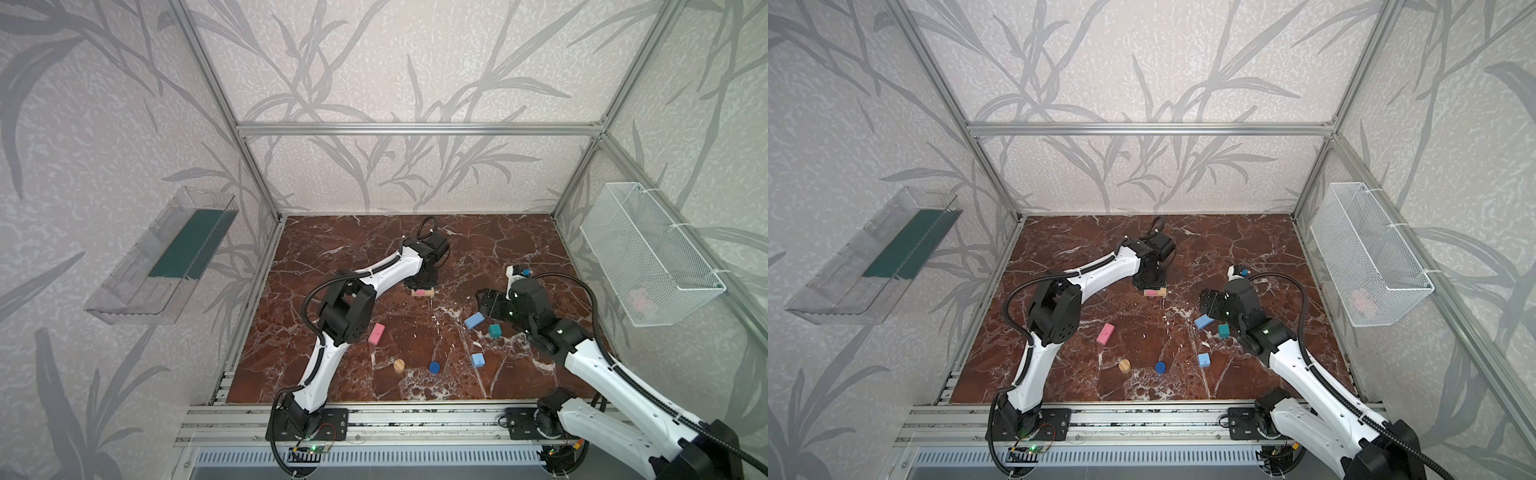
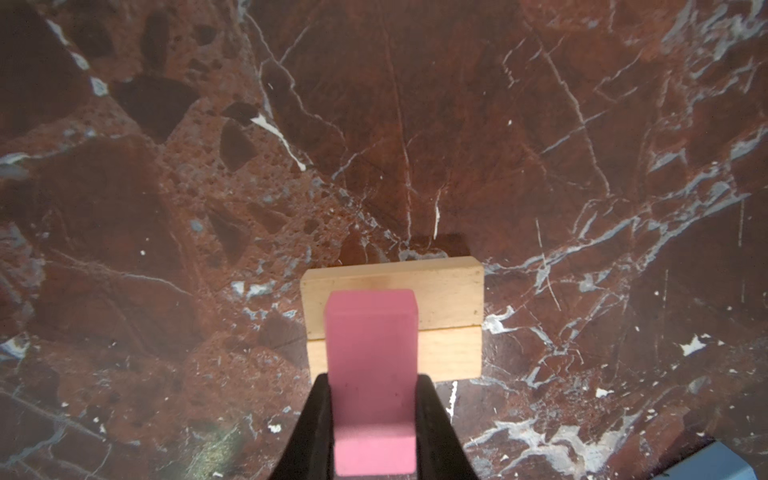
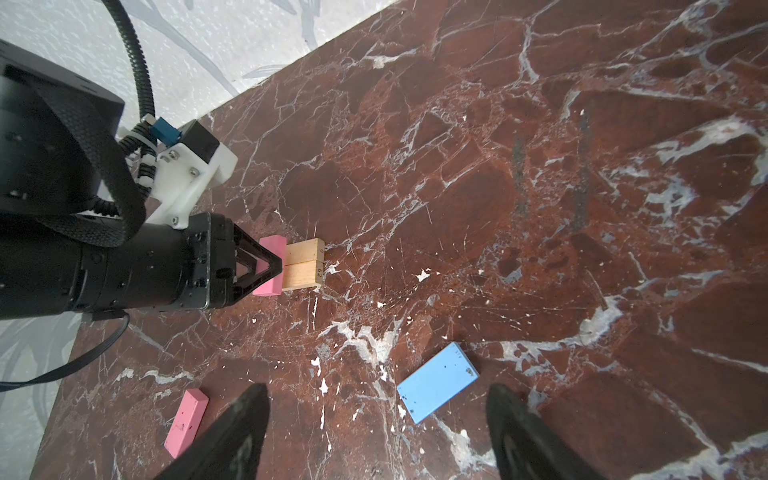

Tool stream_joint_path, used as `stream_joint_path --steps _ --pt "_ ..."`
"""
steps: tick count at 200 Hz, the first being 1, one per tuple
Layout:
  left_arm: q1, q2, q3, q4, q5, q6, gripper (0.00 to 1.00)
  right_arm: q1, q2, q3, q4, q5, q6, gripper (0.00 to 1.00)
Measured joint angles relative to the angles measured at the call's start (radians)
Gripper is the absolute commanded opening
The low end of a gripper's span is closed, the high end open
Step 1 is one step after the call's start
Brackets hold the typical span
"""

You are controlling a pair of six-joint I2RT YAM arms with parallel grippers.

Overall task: Build the wood block tower
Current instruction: 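Lower the pink block crosswise onto the wood bars with the left gripper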

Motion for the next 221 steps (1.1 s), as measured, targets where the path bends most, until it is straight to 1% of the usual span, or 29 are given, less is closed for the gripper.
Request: stream_joint_path --steps 95,185,208,221 --pt "0.0 0.008 0.006 -0.011 -0.01 -0.001 0.11 -0.005 0.0 -0.002 0.0 -0.002 0.0 0.82" --pt "0.0 0.037 0.032 -0.016 -0.014 -0.014 0.12 -0.011 0.001 -0.014 0.0 -0.008 0.001 0.82" --pt "0.0 0.039 0.032 -0.017 -0.014 -0.016 0.14 -0.011 0.001 -0.018 0.001 -0.009 0.002 0.82" --pt "0.0 0.039 0.032 -0.018 -0.014 -0.016 0.17 -0.011 0.001 -0.021 0.0 -0.009 0.003 0.82"
